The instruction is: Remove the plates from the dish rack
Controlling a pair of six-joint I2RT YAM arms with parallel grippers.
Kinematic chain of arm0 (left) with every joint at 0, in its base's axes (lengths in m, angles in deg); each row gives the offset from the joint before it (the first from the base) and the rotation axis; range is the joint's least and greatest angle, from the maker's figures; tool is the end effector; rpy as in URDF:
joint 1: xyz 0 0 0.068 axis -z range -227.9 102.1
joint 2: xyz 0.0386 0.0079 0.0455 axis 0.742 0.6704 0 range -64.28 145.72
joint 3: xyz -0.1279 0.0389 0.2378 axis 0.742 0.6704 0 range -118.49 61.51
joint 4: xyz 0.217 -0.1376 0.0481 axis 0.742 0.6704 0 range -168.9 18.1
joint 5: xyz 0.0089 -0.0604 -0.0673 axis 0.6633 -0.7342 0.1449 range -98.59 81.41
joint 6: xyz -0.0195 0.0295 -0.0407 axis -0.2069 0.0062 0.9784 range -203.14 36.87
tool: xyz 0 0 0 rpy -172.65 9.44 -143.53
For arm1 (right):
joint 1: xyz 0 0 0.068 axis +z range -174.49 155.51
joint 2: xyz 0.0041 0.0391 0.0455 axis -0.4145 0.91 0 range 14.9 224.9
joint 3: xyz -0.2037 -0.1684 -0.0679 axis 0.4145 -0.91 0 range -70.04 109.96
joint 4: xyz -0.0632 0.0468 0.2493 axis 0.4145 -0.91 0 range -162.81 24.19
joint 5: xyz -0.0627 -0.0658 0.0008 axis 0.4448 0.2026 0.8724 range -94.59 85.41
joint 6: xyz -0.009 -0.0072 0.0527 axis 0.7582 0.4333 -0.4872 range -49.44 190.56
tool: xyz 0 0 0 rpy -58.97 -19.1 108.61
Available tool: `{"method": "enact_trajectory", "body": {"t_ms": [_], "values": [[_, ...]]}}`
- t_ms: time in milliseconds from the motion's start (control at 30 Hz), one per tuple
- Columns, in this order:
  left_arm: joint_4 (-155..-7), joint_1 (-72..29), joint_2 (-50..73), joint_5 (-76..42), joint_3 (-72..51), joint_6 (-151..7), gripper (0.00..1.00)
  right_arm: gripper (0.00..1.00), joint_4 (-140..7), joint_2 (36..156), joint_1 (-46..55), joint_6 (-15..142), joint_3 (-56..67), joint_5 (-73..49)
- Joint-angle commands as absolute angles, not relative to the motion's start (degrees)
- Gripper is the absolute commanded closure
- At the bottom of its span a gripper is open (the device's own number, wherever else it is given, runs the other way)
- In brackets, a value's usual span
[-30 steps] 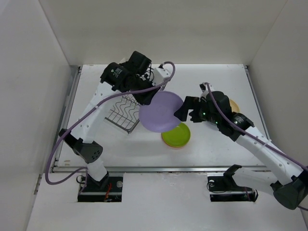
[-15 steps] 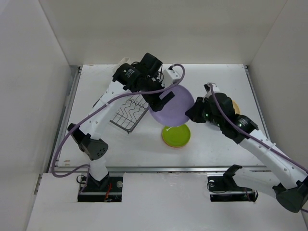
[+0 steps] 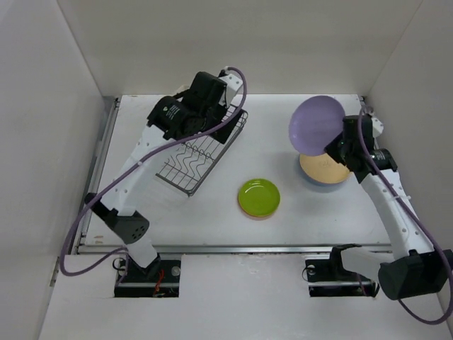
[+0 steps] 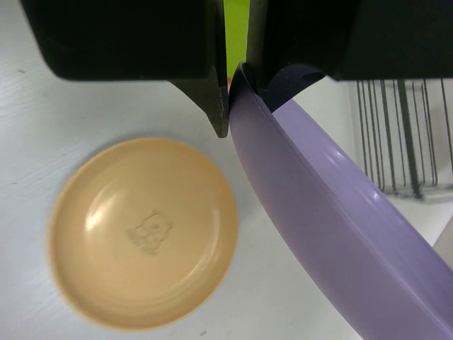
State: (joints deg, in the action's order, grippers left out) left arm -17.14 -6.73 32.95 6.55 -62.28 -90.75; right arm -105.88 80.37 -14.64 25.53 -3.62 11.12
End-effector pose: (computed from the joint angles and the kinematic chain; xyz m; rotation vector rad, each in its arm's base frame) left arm 0.2575 -0.2129 0.4762 0.7551 2.0250 -0.0483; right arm 0.2364 0.0312 0.3494 0.8125 2.0791 0.2156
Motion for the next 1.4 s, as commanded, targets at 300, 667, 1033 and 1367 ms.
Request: {"method": "enact_trajectory", "body": {"t_ms": [300,667,1033,1367], "values": [[-20.8,-7.82,16.41,13.21,-43.53,-92.1,0.0,1.0,-105.71,74.04,-30.63,22.66,-11.68,9.3],[-19.13,-8.97,13.85,13.21,-43.51,-92.63,0.0,0.95,-99.56,83.01,-32.49,22.14,-15.1,3.32],[-17.21,-8.97,16.23,9.08,-44.92,-93.68,0.0,0.0,-100.69,90.57,-32.49,23.36,-17.75,7.27],[-14.83,-8.97,20.62,10.39,-48.0,-93.68,0.0,0.12,-103.78,79.24,-30.57,28.28,-12.91,9.22]]}}
